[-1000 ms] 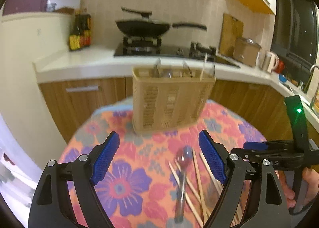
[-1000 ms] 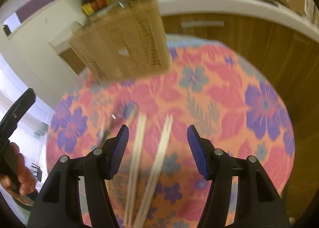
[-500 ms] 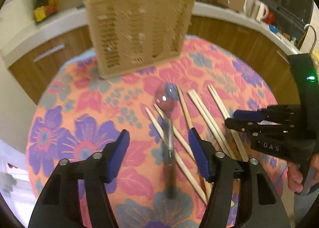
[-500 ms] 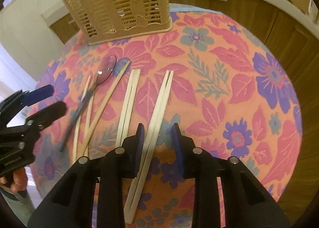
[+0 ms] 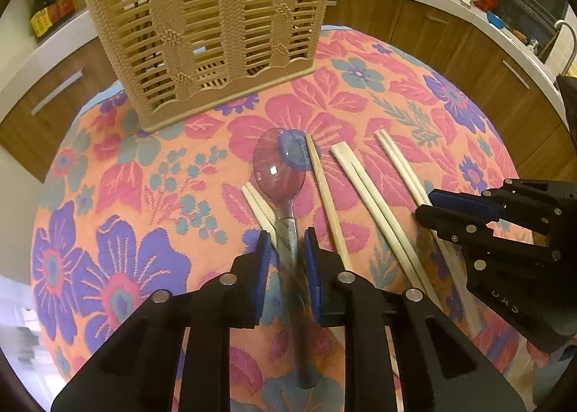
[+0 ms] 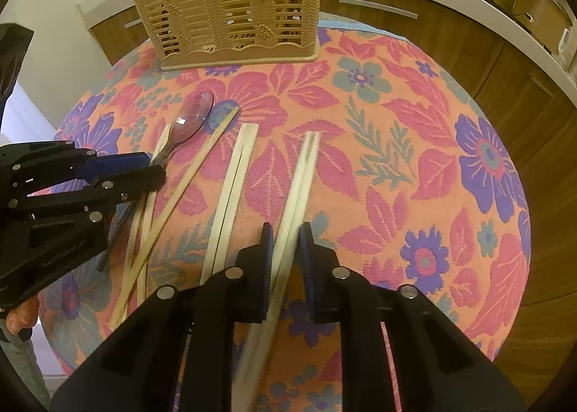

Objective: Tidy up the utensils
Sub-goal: 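Close the right gripper on a pair of chopsticks while the left gripper grasps a spoon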

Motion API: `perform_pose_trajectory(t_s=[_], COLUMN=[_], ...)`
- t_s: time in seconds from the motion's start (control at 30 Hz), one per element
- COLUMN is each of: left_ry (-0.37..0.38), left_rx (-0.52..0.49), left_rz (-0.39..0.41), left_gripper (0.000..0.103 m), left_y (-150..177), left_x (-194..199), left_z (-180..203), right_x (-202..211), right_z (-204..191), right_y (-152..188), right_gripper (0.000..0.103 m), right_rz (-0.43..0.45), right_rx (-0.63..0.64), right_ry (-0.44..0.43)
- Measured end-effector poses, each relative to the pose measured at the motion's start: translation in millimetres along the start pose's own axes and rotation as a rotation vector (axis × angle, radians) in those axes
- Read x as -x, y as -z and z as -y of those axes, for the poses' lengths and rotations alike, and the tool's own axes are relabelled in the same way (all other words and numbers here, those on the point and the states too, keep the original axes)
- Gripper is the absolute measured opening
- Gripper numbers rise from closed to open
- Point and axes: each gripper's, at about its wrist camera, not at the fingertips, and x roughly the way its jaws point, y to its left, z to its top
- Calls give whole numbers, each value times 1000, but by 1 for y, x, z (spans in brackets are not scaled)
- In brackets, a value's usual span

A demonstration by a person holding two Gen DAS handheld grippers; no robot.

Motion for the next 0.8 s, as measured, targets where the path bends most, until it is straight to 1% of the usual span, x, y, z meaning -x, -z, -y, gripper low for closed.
perform_pose_trajectory(t_s=[0.03, 0.1, 0.2, 0.33, 0.4, 0.53, 0.67, 0.7, 0.73, 0.77, 0.8], left_ry=[-4, -13, 12, 15, 11, -52, -66, -59, -59, -56, -58], left_rx=[1, 17, 71, 124, 155, 196, 209, 211, 209, 205, 199], left_rz=[3, 17, 37, 59, 55, 27, 10, 9, 7, 4, 8], left_gripper=[16, 11, 10, 10, 10, 11, 12, 12, 15, 25, 33], left_y=[0, 0, 1, 8, 14, 26, 32, 32, 32, 31, 29], left_x=[0, 1, 8, 22, 27, 28, 24, 24, 25, 26, 26], left_z=[1, 1, -8, -22, -31, -44, -50, -52, -53, -53, -52], right_x=[0, 0, 3, 9, 9, 7, 5, 4, 3, 2, 2], right_z=[-1, -1, 4, 13, 18, 26, 35, 36, 38, 40, 43], right_y=[0, 1, 1, -1, -2, -2, -1, 0, 0, 1, 0], right_gripper=[10, 10, 10, 10, 10, 10, 10, 10, 10, 10, 11], right_rz=[2, 5, 5, 13, 6, -11, -24, -32, -41, -45, -58], right_rx=[1, -3, -23, -45, -51, -53, -56, -56, -59, -64, -71], right_ry=[-1, -3, -24, -42, -52, -24, 10, 10, 0, -8, -24])
